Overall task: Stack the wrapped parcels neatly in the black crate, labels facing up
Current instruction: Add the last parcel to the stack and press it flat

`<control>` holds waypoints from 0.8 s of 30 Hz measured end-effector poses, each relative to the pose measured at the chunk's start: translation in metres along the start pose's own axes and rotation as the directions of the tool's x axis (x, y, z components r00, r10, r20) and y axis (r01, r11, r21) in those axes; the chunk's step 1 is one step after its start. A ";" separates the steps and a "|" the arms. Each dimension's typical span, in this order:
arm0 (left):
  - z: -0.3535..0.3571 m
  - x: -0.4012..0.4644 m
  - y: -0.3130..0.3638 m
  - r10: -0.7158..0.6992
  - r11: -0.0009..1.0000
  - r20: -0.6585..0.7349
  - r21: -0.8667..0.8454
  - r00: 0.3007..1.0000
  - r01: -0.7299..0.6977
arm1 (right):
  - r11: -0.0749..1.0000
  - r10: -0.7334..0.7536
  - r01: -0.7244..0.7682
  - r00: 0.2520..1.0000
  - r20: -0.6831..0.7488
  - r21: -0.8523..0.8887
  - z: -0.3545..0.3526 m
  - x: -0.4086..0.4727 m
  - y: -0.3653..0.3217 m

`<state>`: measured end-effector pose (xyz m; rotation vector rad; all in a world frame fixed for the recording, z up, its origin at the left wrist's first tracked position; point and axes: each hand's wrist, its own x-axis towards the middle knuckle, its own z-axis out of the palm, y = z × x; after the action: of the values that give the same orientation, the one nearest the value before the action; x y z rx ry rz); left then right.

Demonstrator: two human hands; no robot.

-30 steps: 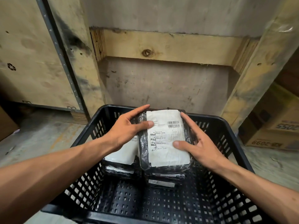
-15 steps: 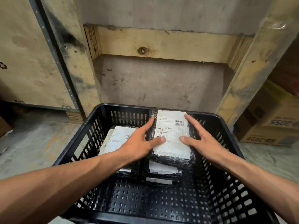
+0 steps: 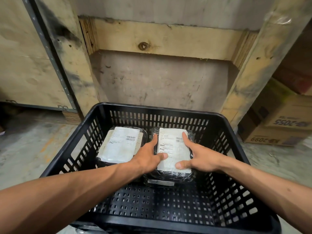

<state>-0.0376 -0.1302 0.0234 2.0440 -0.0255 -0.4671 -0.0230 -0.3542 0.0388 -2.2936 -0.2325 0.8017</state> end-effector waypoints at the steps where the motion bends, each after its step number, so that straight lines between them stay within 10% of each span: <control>1: 0.000 0.000 -0.001 -0.013 1.000 -0.009 0.014 1.000 0.013 | 1.000 0.005 -0.005 1.000 0.009 -0.021 0.002 0.004 -0.001; 12: 0.004 0.015 0.006 -0.048 0.960 -0.169 0.264 0.984 0.092 | 0.998 0.026 -0.024 0.999 0.036 -0.063 -0.002 0.024 0.005; 21: -0.019 0.008 -0.010 0.291 0.498 -0.012 0.855 0.957 -0.141 | 0.912 0.064 -0.040 0.997 0.044 -0.408 0.005 0.013 0.001; 24: -0.027 0.008 -0.029 0.178 0.539 0.107 0.821 0.978 -0.188 | 0.826 0.022 0.055 0.991 0.130 -0.562 0.013 0.006 0.000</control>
<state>-0.0265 -0.0946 0.0078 2.9409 -0.5754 -0.3535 -0.0261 -0.3444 0.0282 -2.7839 -0.6238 0.9736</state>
